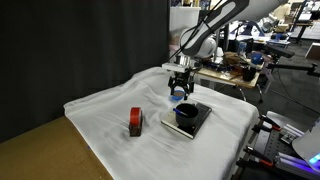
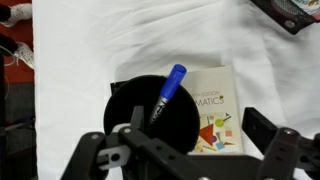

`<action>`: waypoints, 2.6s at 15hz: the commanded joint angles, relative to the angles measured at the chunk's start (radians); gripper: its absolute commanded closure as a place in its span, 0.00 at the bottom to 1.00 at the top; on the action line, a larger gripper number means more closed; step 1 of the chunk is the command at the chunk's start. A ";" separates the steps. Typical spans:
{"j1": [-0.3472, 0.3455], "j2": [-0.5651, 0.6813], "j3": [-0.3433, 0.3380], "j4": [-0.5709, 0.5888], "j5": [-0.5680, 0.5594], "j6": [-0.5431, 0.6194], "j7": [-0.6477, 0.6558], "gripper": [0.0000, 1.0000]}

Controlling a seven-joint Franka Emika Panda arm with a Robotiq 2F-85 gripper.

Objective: Remove the black cup from the book and place it on the table

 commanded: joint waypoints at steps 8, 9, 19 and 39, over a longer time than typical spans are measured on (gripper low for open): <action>0.001 0.003 -0.001 0.002 0.002 0.005 -0.002 0.00; 0.001 0.003 -0.001 0.002 0.002 0.006 -0.002 0.00; -0.006 0.009 -0.009 0.009 0.008 0.026 -0.016 0.00; -0.070 -0.152 -0.113 -0.224 -0.110 0.012 -0.020 0.00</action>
